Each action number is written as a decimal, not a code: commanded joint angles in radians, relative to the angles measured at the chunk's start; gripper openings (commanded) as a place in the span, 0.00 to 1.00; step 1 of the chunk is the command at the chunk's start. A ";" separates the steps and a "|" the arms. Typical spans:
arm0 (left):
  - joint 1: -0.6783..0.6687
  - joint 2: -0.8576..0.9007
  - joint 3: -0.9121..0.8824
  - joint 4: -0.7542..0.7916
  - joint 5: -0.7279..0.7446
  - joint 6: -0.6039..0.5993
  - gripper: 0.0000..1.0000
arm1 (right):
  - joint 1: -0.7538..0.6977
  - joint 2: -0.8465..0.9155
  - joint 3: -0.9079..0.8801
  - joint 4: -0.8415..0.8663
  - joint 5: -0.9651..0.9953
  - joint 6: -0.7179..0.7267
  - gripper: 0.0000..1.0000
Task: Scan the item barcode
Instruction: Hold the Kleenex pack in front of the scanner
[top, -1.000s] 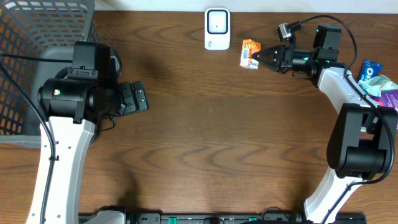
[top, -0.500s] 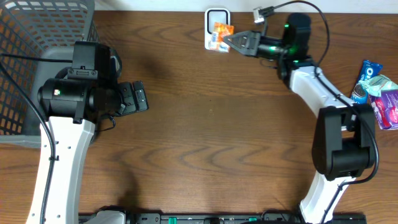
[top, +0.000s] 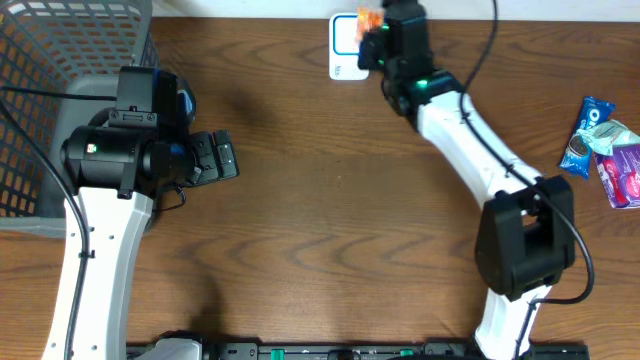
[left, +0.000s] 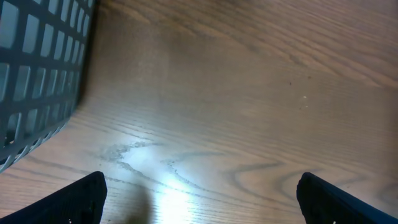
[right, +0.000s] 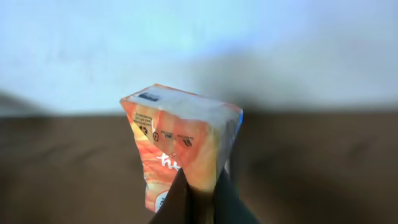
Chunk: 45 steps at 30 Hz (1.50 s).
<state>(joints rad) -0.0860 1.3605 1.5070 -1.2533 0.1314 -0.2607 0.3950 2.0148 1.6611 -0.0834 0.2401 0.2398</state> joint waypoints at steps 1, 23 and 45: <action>0.003 -0.002 0.020 -0.003 -0.006 0.013 0.98 | 0.024 -0.005 0.026 0.077 0.318 -0.326 0.01; 0.003 -0.002 0.020 -0.003 -0.006 0.013 0.98 | 0.063 0.266 0.029 0.555 0.042 -1.250 0.01; 0.003 -0.002 0.020 -0.003 -0.006 0.013 0.98 | 0.024 0.338 0.031 0.534 0.146 -1.194 0.01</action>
<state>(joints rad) -0.0856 1.3605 1.5070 -1.2530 0.1314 -0.2607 0.4408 2.3497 1.6814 0.4503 0.3225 -1.0058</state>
